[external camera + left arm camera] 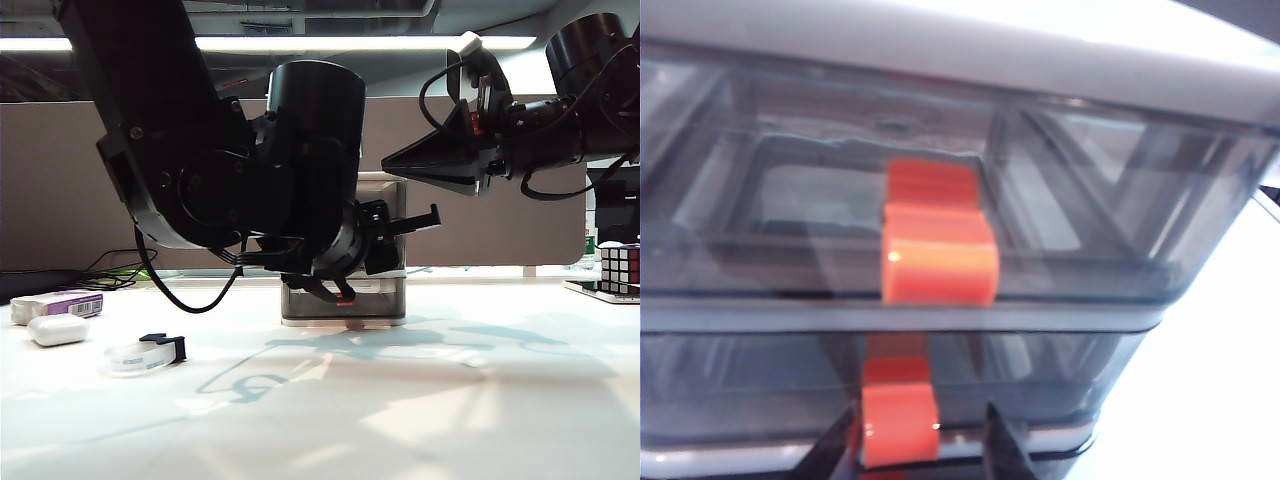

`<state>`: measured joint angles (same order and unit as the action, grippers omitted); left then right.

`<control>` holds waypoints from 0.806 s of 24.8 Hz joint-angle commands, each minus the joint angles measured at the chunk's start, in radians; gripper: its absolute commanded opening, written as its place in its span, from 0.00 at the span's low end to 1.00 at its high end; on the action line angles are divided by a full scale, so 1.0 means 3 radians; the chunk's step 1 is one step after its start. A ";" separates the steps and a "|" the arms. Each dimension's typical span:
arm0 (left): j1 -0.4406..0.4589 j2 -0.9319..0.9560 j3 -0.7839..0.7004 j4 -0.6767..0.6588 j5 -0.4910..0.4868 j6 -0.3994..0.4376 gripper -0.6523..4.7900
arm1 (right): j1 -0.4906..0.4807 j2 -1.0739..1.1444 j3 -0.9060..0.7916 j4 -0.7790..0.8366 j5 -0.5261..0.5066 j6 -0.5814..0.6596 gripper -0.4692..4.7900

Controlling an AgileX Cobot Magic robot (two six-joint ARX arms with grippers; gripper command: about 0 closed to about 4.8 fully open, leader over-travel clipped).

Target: Open the second layer of the drawer on the table, pick up the transparent tape on the table and put it in, and finally close the drawer.

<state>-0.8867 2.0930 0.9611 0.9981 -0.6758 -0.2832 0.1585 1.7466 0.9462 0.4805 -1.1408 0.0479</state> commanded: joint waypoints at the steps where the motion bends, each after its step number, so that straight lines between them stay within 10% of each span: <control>1: -0.0001 -0.0013 0.0011 0.0017 -0.0090 0.0086 0.39 | 0.0003 -0.0010 0.0014 0.0033 -0.0009 -0.0009 0.08; 20: 0.0000 -0.0013 0.0025 0.0020 -0.0092 0.0072 0.21 | 0.0009 -0.0010 0.0014 -0.0014 -0.0008 -0.0010 0.08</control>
<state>-0.8867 2.0930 0.9642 0.9970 -0.7002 -0.2623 0.1596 1.7466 0.9462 0.4721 -1.1408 0.0475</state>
